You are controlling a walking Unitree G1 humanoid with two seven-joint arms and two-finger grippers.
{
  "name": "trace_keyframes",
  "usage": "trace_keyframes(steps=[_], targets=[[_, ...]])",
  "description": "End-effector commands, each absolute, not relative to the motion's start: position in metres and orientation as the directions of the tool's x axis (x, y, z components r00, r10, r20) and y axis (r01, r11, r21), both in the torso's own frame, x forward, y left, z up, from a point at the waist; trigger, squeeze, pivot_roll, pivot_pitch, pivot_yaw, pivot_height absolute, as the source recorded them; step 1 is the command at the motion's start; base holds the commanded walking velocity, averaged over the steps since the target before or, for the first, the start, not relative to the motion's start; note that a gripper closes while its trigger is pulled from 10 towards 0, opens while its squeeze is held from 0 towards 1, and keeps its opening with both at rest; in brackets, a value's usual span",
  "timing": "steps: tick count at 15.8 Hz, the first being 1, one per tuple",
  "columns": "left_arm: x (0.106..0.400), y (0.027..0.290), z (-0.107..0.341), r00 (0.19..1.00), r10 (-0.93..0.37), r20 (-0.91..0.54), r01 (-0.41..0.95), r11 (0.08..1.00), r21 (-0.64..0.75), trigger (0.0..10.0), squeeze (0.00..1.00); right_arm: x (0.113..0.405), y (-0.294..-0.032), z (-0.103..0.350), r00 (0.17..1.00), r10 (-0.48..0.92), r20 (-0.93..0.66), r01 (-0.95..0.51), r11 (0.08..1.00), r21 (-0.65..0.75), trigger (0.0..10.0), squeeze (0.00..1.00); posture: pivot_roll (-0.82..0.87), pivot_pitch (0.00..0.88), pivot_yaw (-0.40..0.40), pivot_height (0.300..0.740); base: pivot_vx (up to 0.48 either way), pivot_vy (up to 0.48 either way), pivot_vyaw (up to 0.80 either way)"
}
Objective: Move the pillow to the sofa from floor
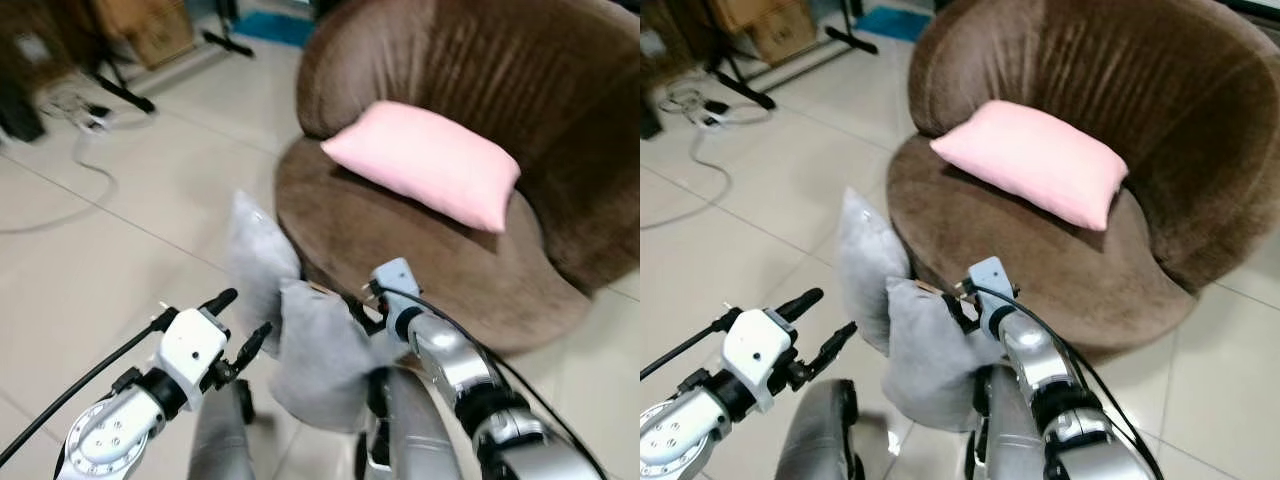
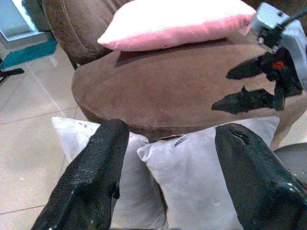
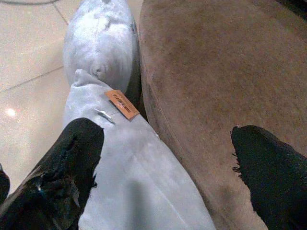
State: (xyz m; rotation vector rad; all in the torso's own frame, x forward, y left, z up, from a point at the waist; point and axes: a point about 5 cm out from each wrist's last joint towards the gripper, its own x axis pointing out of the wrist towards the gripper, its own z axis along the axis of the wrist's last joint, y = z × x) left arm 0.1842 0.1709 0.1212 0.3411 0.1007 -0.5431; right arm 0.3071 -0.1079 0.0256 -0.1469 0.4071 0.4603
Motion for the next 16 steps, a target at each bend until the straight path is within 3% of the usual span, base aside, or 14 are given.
trace_keyframes(steps=[1, 5, 6, 7, 15, 16], targets=[[0.182, 0.172, 0.125, 0.862, -0.476, -0.175, 0.507, 0.812, 0.288, 10.0, 0.00, 0.306, -0.109, 0.027, 0.830, 0.402, -0.388, -0.446, 0.895, -0.027, 10.0, 0.00, 0.12, 0.213, -0.052, 0.565, 0.000, 0.000, 0.00], [0.178, 0.177, 0.132, 0.874, -0.449, -0.188, 0.486, 0.822, 0.295, 10.0, 0.00, 0.304, -0.091, 0.032, 0.784, 0.492, -0.379, -0.544, 0.838, -0.037, 10.0, 0.00, 0.13, 0.230, -0.060, 0.530, 0.000, 0.000, 0.00], [0.179, 0.178, 0.133, 0.874, -0.448, -0.188, 0.485, 0.821, 0.301, 10.0, 0.00, 0.306, -0.089, 0.033, 0.765, 0.515, -0.387, -0.575, 0.817, -0.050, 10.0, 0.93, 0.14, 0.230, -0.060, 0.530, 0.000, 0.000, 0.00], [0.178, 0.179, 0.135, 0.874, -0.448, -0.189, 0.485, 0.819, 0.305, 10.0, 0.00, 0.309, -0.086, 0.035, 0.748, 0.534, -0.394, -0.598, 0.799, -0.054, 10.0, 1.00, 0.14, 0.231, -0.060, 0.530, 0.000, 0.000, 0.00], [0.169, 0.180, 0.145, 0.825, -0.518, -0.228, 0.565, 0.774, 0.286, 10.0, 0.00, 0.333, -0.070, 0.042, 0.752, 0.389, -0.532, -0.563, 0.799, -0.212, 10.0, 1.00, 0.21, 0.260, -0.068, 0.530, 0.000, 0.000, 0.00], [0.165, 0.180, 0.147, 0.810, -0.535, -0.242, 0.586, 0.764, 0.272, 10.0, 0.00, 0.334, -0.067, 0.043, 0.755, 0.368, -0.543, -0.549, 0.808, -0.215, 10.0, 0.22, 0.23, 0.270, -0.068, 0.530, 0.000, 0.000, 0.00]])
